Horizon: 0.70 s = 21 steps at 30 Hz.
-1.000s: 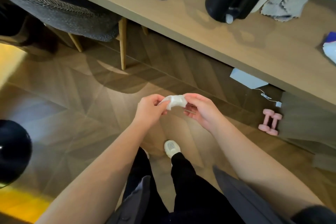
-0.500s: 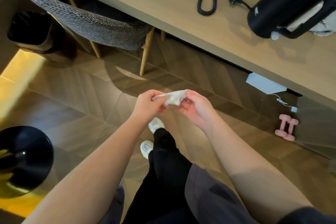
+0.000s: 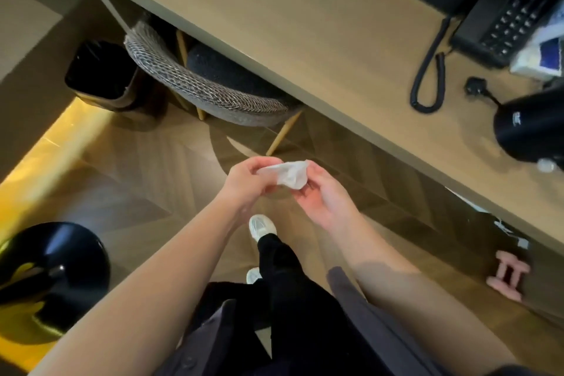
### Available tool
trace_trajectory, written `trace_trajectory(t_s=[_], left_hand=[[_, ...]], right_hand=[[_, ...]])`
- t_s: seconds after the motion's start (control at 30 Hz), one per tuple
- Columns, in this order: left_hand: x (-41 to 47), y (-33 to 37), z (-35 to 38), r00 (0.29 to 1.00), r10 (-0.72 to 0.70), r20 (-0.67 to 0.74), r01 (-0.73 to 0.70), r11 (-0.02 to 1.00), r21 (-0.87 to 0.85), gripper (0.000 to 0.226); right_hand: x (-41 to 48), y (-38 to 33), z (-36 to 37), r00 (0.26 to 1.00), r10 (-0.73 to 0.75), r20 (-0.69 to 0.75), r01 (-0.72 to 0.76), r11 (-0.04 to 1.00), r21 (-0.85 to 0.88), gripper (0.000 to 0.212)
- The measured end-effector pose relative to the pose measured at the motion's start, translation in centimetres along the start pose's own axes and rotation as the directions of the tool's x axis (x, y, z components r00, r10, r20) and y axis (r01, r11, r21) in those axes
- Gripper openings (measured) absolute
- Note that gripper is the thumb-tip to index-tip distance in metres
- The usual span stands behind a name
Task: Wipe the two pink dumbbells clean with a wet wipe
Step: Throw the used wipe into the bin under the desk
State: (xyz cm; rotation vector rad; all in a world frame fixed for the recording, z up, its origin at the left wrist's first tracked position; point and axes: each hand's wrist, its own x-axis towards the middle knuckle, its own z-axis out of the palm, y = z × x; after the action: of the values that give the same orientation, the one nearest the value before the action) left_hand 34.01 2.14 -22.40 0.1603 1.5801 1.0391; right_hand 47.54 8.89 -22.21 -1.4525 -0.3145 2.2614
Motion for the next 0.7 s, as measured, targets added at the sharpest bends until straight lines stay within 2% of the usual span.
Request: trace_trajectory(t_s=[0.1, 0.3, 0.53, 0.7], left_hand=[[1.4, 1.7, -2.4, 0.998, -0.025, -0.052, 0.022, 0.998, -0.06, 0.021], [3.8, 4.3, -8.0, 0.999, 0.001, -0.046, -0.004, 0.997, -0.071, 0.017], [6.7, 7.6, -17.4, 0.998, 0.058, -0.006, -0.057, 0.996, 0.072, 0.016], [9.1, 10.2, -23.8, 0.998, 0.066, -0.01, -0.064, 0.988, 0.141, 0.016]], right_hand=[[1.6, -0.1, 2.6, 0.999, 0.031, -0.02, -0.032, 0.999, -0.013, 0.015], [3.9, 1.8, 8.3, 0.999, 0.043, 0.018, -0.041, 0.996, -0.076, 0.019], [6.2, 6.0, 16.3, 1.0, -0.021, -0.018, 0.018, 0.986, -0.164, 0.021], [8.4, 8.8, 21.9, 1.0, -0.022, 0.006, 0.023, 0.989, -0.145, 0.022]])
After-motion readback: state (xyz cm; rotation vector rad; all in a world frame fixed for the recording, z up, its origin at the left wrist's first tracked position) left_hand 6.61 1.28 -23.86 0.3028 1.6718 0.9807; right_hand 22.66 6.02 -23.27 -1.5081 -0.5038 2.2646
